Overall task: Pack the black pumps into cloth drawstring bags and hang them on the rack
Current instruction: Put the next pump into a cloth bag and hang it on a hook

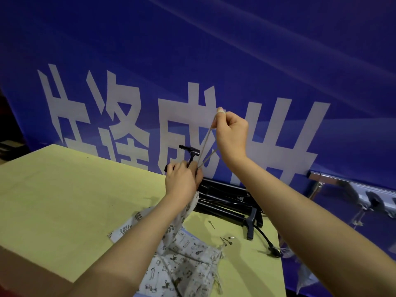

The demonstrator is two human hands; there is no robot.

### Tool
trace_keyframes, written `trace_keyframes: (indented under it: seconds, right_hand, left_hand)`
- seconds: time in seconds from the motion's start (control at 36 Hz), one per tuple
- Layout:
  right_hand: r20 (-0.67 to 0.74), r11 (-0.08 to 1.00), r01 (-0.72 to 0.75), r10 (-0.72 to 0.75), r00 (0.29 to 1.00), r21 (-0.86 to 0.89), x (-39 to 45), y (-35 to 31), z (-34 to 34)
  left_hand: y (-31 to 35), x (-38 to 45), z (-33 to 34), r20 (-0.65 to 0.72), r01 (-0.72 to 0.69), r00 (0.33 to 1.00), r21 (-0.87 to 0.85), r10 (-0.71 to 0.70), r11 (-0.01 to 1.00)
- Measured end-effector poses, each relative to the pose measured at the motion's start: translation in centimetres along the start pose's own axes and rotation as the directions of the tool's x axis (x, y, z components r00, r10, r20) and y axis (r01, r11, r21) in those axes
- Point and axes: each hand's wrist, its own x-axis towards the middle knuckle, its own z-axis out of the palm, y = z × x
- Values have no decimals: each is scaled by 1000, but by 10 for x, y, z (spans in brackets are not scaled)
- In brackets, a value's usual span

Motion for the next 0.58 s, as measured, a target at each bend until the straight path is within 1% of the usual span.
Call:
trace_keyframes:
  seconds: [0.14, 0.22, 0.31, 0.36, 0.44, 0.5, 0.58]
  right_hand:
    - [-60, 999, -16, 14, 998, -33, 4, 2, -10]
    - [-49, 998, 11, -14, 999, -69, 4, 2, -17]
    - [-30, 996, 31, -34, 999, -87, 4, 0, -25]
    - [-41, 996, 35, -39, 998, -82, 5, -1, -31]
    - [-83, 997, 55, -59, 995, -60, 11, -5, -41]
    - [-104, 994, 82, -89, 991, -71, 18, -10, -52]
    - [-130, 989, 111, -122, 984, -94, 28, -20, -74]
  left_hand:
    - [4, 1, -5, 120, 19, 992, 70, -28, 997]
    - [7, 1, -5, 159, 21, 987, 109, -38, 994]
    - [13, 0, -5, 187, 30, 981, 100, -49, 995]
    - [20, 1, -8, 197, 22, 979, 102, -42, 994]
    - [33, 4, -16, 166, 1, 986, 112, -20, 994]
    - [46, 7, -23, 117, -19, 993, 95, 8, 995]
    - [70, 12, -34, 96, -38, 995, 83, 30, 996]
